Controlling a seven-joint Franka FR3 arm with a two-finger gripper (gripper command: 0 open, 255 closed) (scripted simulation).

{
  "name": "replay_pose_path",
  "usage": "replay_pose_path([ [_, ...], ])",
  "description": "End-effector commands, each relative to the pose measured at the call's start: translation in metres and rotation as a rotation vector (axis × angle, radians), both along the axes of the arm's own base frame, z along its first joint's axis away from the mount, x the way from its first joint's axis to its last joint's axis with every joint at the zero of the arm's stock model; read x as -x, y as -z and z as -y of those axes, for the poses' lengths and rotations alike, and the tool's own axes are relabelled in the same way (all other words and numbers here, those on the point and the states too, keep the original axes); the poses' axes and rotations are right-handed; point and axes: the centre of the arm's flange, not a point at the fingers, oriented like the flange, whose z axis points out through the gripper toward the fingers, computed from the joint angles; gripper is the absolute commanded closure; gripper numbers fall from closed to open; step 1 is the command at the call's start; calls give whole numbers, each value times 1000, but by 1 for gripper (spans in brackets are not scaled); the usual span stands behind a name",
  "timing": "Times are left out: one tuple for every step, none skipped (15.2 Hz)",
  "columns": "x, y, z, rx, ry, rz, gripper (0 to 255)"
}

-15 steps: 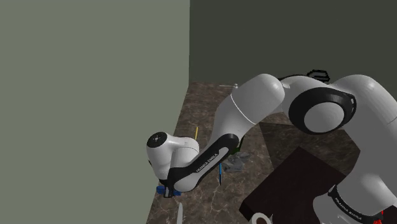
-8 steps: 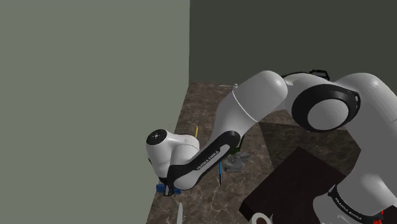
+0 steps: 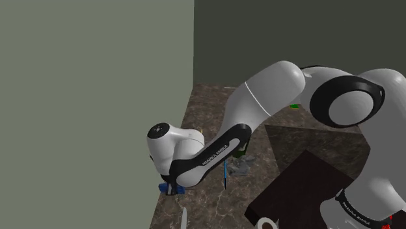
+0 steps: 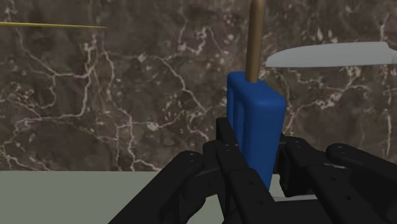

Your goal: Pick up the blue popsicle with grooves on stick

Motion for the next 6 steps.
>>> replay_pose_path([
  [1, -11, 0, 0, 0, 0, 255],
  [1, -16, 0, 0, 0, 0, 255],
  [1, -21, 0, 0, 0, 0, 255],
  [1, -26, 0, 0, 0, 0, 255],
  [1, -27, 0, 0, 0, 0, 255],
  [1, -27, 0, 0, 0, 0, 255],
])
